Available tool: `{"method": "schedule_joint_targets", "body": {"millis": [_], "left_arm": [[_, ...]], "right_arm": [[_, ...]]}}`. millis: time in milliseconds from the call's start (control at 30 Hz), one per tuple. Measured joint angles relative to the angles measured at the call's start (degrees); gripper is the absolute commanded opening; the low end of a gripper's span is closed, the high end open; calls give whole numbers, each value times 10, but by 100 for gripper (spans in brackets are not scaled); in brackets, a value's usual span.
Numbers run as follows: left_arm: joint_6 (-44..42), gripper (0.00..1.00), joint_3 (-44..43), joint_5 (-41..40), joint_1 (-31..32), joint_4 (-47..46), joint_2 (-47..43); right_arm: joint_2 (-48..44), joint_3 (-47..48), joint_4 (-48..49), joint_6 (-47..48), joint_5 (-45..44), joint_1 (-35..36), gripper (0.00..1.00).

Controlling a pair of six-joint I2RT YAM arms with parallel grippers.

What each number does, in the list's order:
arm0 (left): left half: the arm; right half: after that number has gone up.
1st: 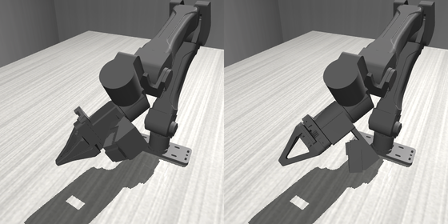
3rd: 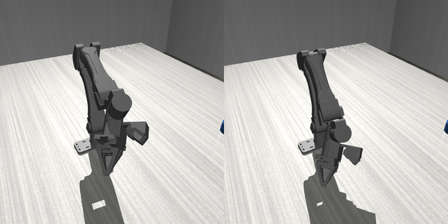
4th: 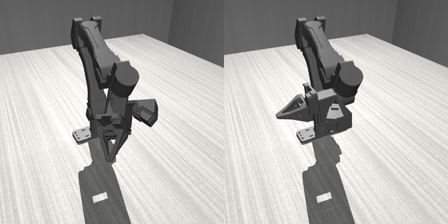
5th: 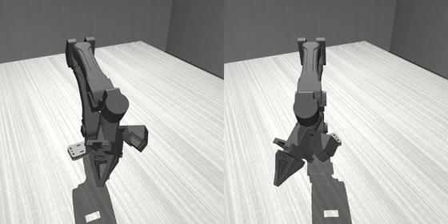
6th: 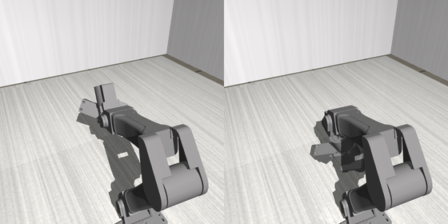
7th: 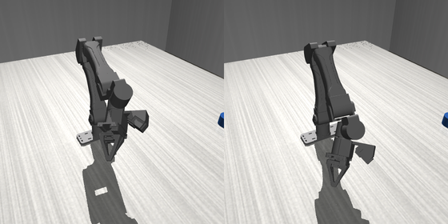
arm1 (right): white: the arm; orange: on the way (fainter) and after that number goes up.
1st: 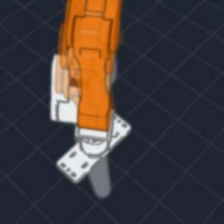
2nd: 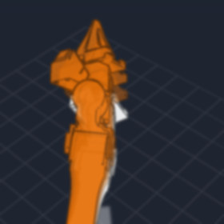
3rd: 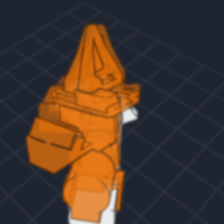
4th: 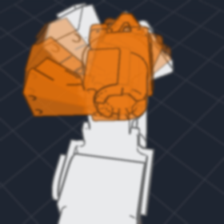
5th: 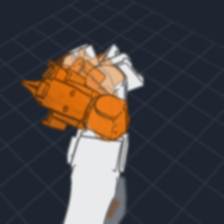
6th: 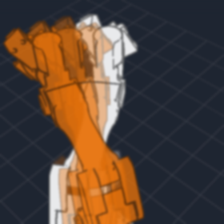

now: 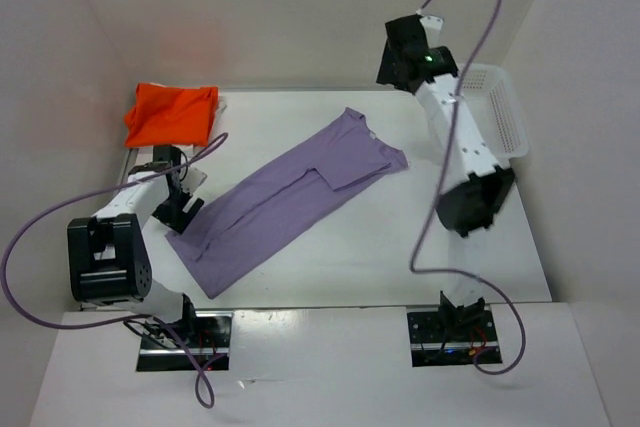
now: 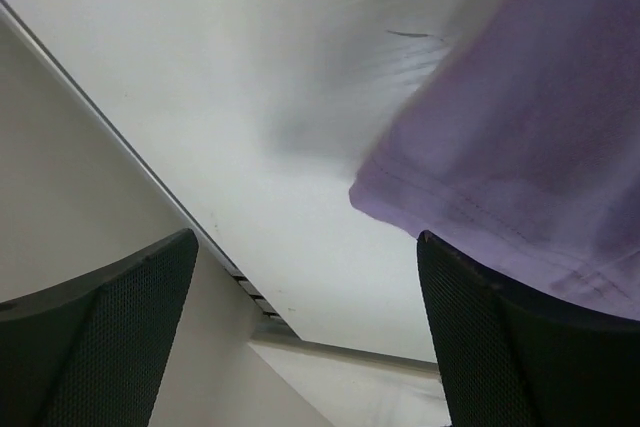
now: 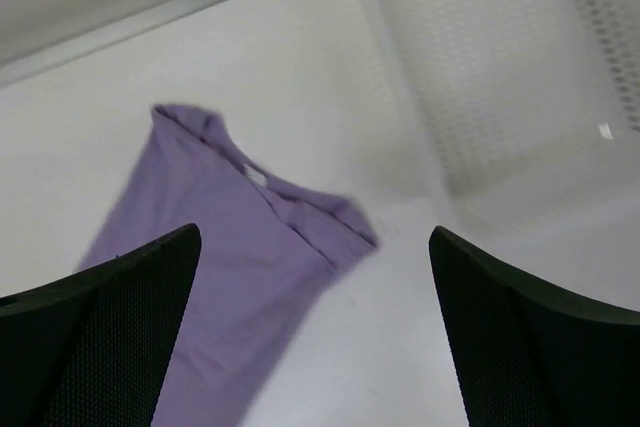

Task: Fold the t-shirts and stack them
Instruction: Rotate the tshirt 90 degrees

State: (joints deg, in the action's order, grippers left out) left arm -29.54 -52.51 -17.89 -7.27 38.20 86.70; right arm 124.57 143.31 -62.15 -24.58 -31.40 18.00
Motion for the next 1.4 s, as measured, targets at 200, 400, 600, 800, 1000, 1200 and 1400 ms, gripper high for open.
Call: {"method": "schedule_joint_targets", "body": {"millis": [200, 400, 600, 800, 1000, 1200, 1400], "left_arm": [[31, 100, -16, 28, -16, -3, -9], [65, 100, -54, 76, -21, -26, 5], [75, 100, -41, 82, -23, -35, 37], [74, 100, -5, 74, -23, -33, 24], [73, 100, -2, 67, -23, -35, 14], [71, 100, -2, 57, -23, -33, 14], [66, 100, -3, 46, -24, -32, 15]], "right_arm": [[-413, -526, 111, 44, -8, 84, 98], [-373, -740, 228, -49, 80, 68, 97], [-168, -707, 289, -136, 103, 17, 95], [-125, -675, 336, -170, 130, -11, 95], [-113, -668, 364, -185, 148, -25, 90], [-89, -631, 365, -195, 169, -33, 77], [-221, -781, 354, -210, 168, -20, 75]]}}
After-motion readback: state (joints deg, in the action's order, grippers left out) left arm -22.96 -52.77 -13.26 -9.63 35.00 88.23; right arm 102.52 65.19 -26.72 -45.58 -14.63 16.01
